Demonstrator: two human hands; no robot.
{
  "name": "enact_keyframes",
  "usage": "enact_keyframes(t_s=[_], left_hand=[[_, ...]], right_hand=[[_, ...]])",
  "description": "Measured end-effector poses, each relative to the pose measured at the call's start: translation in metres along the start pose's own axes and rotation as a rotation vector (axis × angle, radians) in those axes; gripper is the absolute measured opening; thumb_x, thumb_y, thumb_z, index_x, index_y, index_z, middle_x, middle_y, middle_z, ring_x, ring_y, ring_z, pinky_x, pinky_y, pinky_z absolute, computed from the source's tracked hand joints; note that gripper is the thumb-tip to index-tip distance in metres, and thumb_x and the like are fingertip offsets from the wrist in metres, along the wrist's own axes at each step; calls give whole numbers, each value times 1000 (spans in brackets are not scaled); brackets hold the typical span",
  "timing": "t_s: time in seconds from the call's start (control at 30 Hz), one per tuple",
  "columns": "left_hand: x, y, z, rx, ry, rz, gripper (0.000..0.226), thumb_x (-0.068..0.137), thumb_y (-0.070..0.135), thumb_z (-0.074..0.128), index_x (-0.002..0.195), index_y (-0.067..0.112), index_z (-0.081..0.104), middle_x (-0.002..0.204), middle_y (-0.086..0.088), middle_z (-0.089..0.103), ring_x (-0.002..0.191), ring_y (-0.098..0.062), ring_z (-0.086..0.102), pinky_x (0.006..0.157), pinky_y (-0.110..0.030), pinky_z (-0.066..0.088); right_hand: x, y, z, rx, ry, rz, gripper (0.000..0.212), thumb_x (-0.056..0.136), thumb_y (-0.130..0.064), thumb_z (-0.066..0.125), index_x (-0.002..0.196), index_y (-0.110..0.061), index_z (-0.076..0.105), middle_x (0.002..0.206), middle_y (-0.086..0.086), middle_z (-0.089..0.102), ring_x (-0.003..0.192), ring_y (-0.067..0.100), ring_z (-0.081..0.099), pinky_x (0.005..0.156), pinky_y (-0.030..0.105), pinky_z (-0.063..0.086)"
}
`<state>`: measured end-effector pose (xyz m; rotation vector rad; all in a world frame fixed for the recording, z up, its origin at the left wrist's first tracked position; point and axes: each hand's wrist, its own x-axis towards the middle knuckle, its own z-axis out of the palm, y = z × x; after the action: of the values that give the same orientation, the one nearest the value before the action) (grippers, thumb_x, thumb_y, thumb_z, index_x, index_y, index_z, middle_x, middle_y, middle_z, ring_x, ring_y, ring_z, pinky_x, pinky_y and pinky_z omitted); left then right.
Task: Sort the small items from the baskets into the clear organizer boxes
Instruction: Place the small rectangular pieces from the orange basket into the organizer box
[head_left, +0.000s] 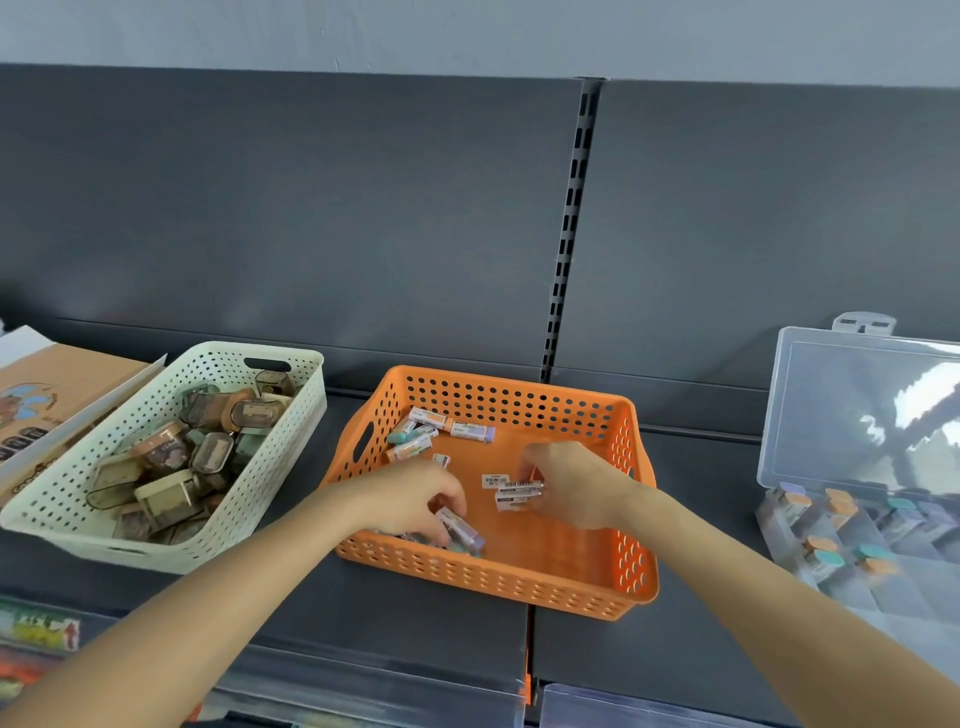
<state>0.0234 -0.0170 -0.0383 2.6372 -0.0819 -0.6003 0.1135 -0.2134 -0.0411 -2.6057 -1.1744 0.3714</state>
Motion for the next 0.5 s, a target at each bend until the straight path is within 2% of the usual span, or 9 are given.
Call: enact_keyframes(t_s=[0.07,0.2,0.33,0.4,0.5], left_hand=[[1,2,0,28,-32,12,33,83,20,69,116,25,64,109,14,56,99,-4,53,79,-20,43],[6,5,3,93,-53,15,31,83,17,70,112,21,63,100,10,53,73,-1,51,61,-15,40],[10,6,4,131,-66,17,26,83,18,70,108,19,63,101,7,50,66,-4,50,59,-18,38],[11,5,3,157,-86,29,26,85,21,69,110,19,62,102,7,47,66,-4,49,59,-19,39],[14,3,3,244,-71,25,26,88,27,65,112,20,60,104,5,48,84,-13,53,74,-30,47]], right_hand=[[-1,0,0,-4,11,-2,21,88,-21,64,108,-15,61,112,1,62,96,17,59,79,26,53],[-2,1,1,7,9,14,22,87,-21,65,108,-16,61,110,1,62,92,16,59,74,24,51],[-4,3,-1,19,35,24,19,87,-19,65,106,-17,61,106,-1,61,88,14,57,68,22,46],[-5,4,-2,22,40,22,19,87,-20,66,105,-16,62,105,-1,61,87,14,56,67,21,43],[-4,5,0,24,34,32,21,87,-21,66,107,-16,62,107,-1,61,89,14,56,69,21,45]])
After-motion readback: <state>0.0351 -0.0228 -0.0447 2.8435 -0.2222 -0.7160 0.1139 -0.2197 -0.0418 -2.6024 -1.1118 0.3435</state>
